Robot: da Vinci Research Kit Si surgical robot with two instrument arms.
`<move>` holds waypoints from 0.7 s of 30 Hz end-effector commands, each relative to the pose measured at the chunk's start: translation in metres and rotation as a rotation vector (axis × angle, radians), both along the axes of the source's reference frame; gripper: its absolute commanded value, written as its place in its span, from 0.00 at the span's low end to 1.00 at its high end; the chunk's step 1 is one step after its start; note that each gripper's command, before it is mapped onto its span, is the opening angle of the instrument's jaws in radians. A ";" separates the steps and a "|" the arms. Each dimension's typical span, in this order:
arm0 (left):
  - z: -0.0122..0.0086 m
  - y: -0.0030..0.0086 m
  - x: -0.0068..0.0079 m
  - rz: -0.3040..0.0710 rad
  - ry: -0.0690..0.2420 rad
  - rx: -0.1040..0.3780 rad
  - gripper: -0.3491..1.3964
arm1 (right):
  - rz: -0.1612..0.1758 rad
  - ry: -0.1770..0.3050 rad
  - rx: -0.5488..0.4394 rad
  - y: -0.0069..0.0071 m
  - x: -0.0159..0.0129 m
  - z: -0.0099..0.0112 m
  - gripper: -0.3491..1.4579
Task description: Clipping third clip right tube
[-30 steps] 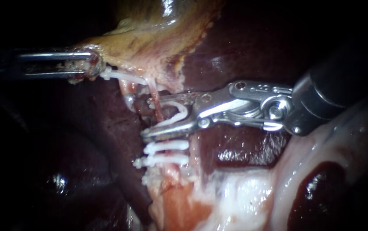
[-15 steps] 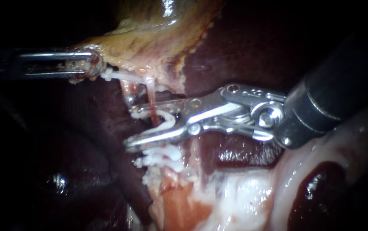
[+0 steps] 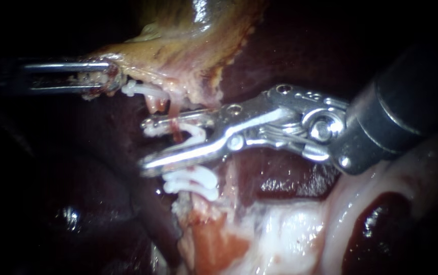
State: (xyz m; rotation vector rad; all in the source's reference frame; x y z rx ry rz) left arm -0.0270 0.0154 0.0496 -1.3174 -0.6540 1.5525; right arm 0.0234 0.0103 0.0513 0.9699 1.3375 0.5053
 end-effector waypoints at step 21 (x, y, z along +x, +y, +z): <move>0.0000 0.0000 -0.0001 -0.001 0.000 0.000 0.00 | 0.025 -0.054 0.045 0.0018 -0.0012 -0.0003 0.04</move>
